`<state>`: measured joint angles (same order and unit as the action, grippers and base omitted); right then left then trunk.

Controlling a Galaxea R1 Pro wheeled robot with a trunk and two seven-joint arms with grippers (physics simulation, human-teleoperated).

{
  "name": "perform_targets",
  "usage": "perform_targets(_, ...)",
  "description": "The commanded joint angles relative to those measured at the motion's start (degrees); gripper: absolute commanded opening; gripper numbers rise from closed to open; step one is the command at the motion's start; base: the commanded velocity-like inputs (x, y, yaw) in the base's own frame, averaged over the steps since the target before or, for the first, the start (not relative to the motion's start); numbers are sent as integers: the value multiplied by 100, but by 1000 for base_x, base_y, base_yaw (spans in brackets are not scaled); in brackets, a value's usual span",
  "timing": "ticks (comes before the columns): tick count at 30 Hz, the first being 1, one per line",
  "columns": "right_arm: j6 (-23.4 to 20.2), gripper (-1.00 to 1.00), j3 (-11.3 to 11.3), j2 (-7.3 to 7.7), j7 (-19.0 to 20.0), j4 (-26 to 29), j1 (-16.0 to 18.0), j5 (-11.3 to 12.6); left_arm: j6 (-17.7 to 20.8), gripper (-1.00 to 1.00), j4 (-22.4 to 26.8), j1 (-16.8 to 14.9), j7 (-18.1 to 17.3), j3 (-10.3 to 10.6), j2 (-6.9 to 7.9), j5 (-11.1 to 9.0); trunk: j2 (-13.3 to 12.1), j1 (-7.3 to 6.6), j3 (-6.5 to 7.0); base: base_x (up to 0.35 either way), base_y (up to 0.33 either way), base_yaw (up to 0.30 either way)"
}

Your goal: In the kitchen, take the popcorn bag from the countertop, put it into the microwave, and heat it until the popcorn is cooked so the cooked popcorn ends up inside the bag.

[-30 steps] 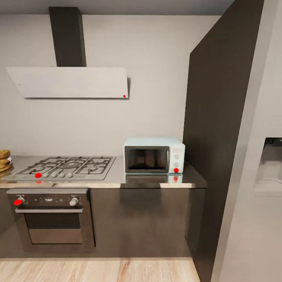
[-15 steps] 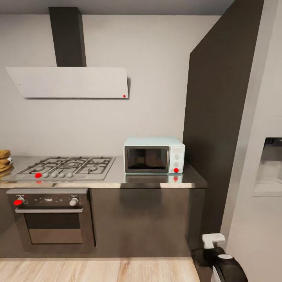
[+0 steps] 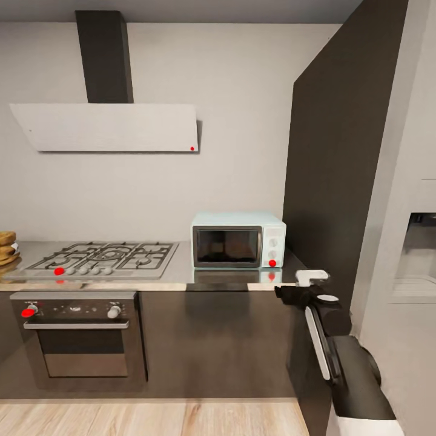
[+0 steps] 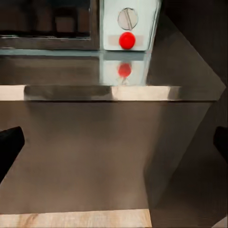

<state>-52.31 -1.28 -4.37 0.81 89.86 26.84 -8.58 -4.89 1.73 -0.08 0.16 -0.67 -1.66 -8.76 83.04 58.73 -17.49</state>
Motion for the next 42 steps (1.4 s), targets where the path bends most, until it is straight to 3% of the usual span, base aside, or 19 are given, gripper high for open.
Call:
perform_targets(1, -4, 100, -3, -194, -23, 5, 54, -43, -12, 100, 3, 0, 2, -3, -1, -38, 4, 0, -7, 0, 0, 0)
perform_targets(3, 234, 100, 0, -440, -51, -2, 90, -48, -12, 100, 3, 0, 2, -3, -1, -38, 4, 0, -7, 0, 0, 0)
perform_targets(6, 998, 100, 7, -529, -49, -17, 100, -68, -12, 100, 3, 0, 2, -3, -1, -38, 4, 0, -7, 0, 0, 0)
perform_targets(10, 1720, 100, -38, -524, -44, -43, 101, -63, -12, 100, 3, 0, 2, -3, -1, -38, 4, 0, -7, 0, 0, 0)
perform_targets(13, 1914, 100, -60, -479, -35, -84, 96, -41, -12, 100, 3, 0, 2, -3, -1, -37, 4, 0, -7, 0, 0, 0)
perform_targets(19, 2910, 100, -174, -468, -30, -811, 94, -40, -12, 100, 3, 0, 2, 3, -1, -29, 4, 0, -7, 0, 0, 0)
perform_targets(23, 3070, 100, -186, -465, -20, -852, 94, -46, -12, 100, 3, 0, 2, 5, -1, -29, 4, 0, -7, 0, 0, 0)
perform_targets(42, 2996, 100, -189, -460, -16, -777, 94, -65, -21, 100, 3, 0, -7, 5, 7, -22, 4, 0, -7, 0, 0, 0)
